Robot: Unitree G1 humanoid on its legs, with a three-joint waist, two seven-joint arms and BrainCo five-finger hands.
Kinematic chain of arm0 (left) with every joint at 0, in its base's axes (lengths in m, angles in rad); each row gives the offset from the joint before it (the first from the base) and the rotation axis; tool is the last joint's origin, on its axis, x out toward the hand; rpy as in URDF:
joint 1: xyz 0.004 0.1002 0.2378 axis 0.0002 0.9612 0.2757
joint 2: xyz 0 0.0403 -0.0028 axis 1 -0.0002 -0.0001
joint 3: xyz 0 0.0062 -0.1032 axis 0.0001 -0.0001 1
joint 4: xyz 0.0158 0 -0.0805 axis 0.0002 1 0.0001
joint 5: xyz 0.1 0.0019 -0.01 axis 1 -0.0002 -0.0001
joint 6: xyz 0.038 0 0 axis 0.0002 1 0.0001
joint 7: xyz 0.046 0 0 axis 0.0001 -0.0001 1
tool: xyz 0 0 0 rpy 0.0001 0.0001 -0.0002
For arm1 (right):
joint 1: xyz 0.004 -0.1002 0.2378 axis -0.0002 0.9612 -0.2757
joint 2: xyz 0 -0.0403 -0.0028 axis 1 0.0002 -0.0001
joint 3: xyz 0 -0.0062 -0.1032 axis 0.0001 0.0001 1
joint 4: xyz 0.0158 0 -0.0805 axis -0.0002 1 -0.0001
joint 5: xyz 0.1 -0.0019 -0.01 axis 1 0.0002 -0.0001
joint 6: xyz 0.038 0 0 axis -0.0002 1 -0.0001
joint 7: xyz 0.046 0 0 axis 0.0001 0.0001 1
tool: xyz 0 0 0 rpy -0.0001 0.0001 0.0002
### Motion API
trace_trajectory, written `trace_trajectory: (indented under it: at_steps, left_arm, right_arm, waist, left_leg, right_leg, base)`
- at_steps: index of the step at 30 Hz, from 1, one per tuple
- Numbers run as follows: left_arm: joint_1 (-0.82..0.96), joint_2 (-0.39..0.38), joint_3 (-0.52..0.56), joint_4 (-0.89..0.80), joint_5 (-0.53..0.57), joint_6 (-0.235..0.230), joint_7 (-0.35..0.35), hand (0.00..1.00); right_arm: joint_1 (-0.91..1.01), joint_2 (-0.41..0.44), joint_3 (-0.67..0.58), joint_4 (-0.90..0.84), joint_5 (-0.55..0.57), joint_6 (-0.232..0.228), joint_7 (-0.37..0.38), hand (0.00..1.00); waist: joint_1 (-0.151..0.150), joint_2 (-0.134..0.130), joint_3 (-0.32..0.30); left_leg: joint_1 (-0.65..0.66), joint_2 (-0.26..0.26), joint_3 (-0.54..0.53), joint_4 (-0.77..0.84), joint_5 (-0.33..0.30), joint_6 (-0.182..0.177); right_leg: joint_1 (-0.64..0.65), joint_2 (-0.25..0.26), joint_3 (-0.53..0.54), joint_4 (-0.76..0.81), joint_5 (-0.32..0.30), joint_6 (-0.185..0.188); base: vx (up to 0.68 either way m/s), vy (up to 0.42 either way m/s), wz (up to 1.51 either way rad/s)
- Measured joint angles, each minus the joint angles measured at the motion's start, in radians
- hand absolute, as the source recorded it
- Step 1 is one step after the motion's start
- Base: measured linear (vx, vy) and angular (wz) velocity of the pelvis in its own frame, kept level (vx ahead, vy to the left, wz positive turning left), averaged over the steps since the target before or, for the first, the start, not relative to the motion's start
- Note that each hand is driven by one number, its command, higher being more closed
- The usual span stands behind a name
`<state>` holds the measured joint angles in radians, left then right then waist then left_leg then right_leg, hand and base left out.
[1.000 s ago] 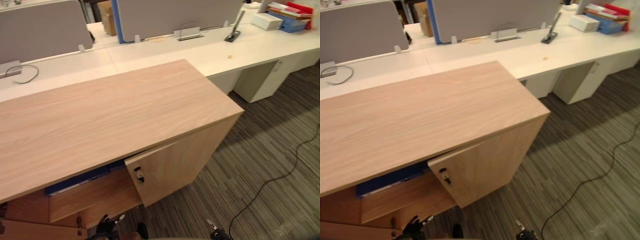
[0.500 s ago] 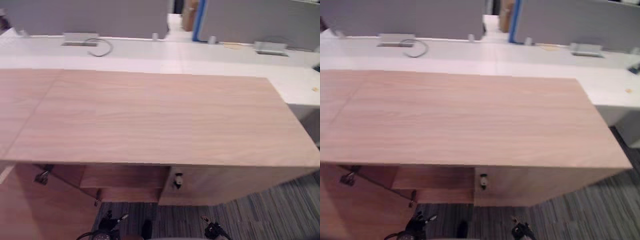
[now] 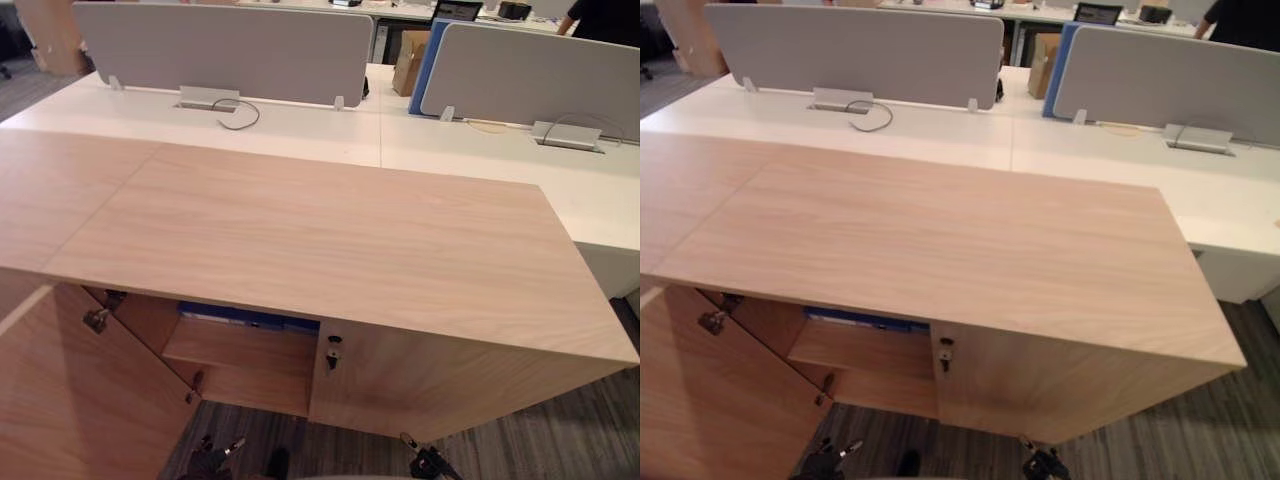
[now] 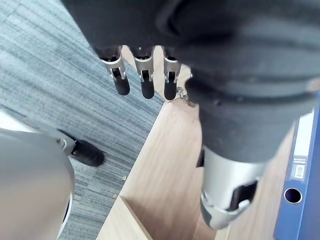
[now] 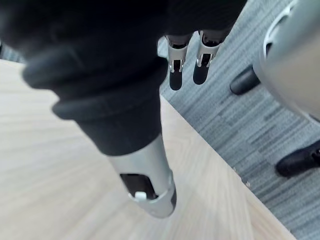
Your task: Walk over to the cabinet, pick up the folder, carry it to the office cabinet, place the folder inside the office cabinet, then close the office cabinet door
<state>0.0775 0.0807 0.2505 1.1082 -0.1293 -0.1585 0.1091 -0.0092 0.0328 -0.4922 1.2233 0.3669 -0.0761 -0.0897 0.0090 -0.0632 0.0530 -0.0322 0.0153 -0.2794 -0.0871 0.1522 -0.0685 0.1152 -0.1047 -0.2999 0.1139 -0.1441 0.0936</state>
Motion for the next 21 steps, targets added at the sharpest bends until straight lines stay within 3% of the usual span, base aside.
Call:
trace_trajectory:
  at_steps: [2,4,6,8,10,11,13,17,19,21]
  left_arm:
    - [-0.012,-0.002,0.004,0.005,-0.002,0.001,0.000,0.00]
    - [-0.025,-0.005,0.016,0.002,-0.004,0.003,0.002,0.00]
    - [-0.025,-0.006,0.029,-0.001,-0.007,0.003,0.004,0.00]
    - [-0.026,-0.006,0.030,-0.003,-0.007,0.002,0.005,0.00]
    - [-0.033,-0.006,0.031,-0.003,-0.006,0.003,0.003,0.00]
    - [-0.035,-0.007,0.033,-0.003,-0.007,0.003,0.003,0.00]
    - [-0.044,0.002,0.042,-0.003,-0.006,0.003,0.003,0.00]
    - [-0.056,0.011,0.035,-0.008,-0.016,0.005,-0.001,0.00]
    - [-0.051,0.015,0.023,-0.013,-0.024,0.004,-0.001,0.00]
    - [-0.047,0.011,0.004,-0.014,-0.023,0.004,-0.001,0.00]
  right_arm:
    - [0.003,-0.006,-0.019,0.018,-0.001,-0.001,0.000,0.00]
    - [0.004,-0.010,-0.045,0.031,0.000,-0.002,-0.002,0.00]
    - [0.001,-0.010,-0.075,0.029,0.000,-0.002,-0.001,0.00]
    - [-0.004,-0.006,-0.076,0.028,0.000,-0.002,-0.001,0.00]
    - [-0.001,-0.004,-0.078,0.028,0.001,-0.002,-0.001,0.00]
    - [-0.001,-0.004,-0.079,0.028,0.001,-0.002,-0.001,0.00]
    - [-0.008,0.011,-0.116,0.027,0.002,-0.002,-0.001,0.00]
    - [-0.026,0.026,-0.147,0.028,0.005,-0.003,-0.002,0.00]
    - [-0.044,0.031,-0.147,0.022,0.005,-0.010,-0.002,0.00]
    - [-0.049,0.033,-0.132,0.004,0.005,-0.014,-0.003,0.00]
  waist:
    - [-0.002,-0.006,0.009]
    - [-0.001,-0.017,0.028]
    - [0.004,-0.016,0.030]
    - [0.012,-0.016,0.036]
    - [0.006,-0.018,0.044]
    - [0.004,-0.018,0.051]
    - [0.010,-0.025,0.064]
    - [0.011,-0.037,0.084]
    - [0.023,-0.034,0.087]
    - [0.025,-0.016,0.096]
  left_leg:
    - [-0.024,0.007,0.014,0.025,0.001,-0.002]
    - [-0.067,0.019,0.228,0.133,-0.051,0.032]
    - [-0.092,0.035,0.356,0.204,-0.088,0.048]
    - [-0.091,0.027,0.418,0.207,-0.110,0.070]
    - [-0.089,0.041,0.601,0.227,-0.140,0.104]
    - [-0.092,0.041,0.624,0.236,-0.141,0.105]
    - [-0.114,-0.012,0.581,0.261,-0.146,0.115]
    - [-0.143,-0.073,0.449,0.258,-0.134,0.133]
    - [-0.116,-0.078,0.399,0.207,-0.105,0.136]
    - [-0.040,-0.070,0.331,0.053,-0.015,0.120]
  right_leg:
    - [0.002,0.010,-0.029,-0.002,0.000,-0.001]
    - [0.011,-0.002,-0.051,0.001,0.000,-0.007]
    - [0.013,-0.014,-0.046,0.007,-0.007,-0.018]
    - [0.000,-0.032,-0.030,0.017,-0.021,-0.019]
    - [-0.010,-0.070,-0.043,0.014,-0.039,-0.002]
    - [-0.006,-0.079,-0.050,0.016,-0.042,0.003]
    - [0.011,-0.116,-0.089,0.022,-0.043,0.003]
    - [0.050,-0.133,-0.160,0.050,-0.027,-0.013]
    - [0.044,-0.129,-0.169,0.114,-0.008,-0.029]
    - [0.045,-0.087,-0.166,0.093,-0.040,-0.031]
  base:
    - [-0.01,-0.114,0.38]
    - [0.01,0.004,0.26]
    - [-0.03,0.061,-0.13]
    - [-0.03,0.101,-0.17]
    - [0.04,0.140,0.28]
    - [0.11,0.174,0.50]
    - [0.15,0.194,0.69]
    - [0.19,0.122,1.24]
    - [0.10,0.048,0.78]
    - [0.07,-0.017,0.78]
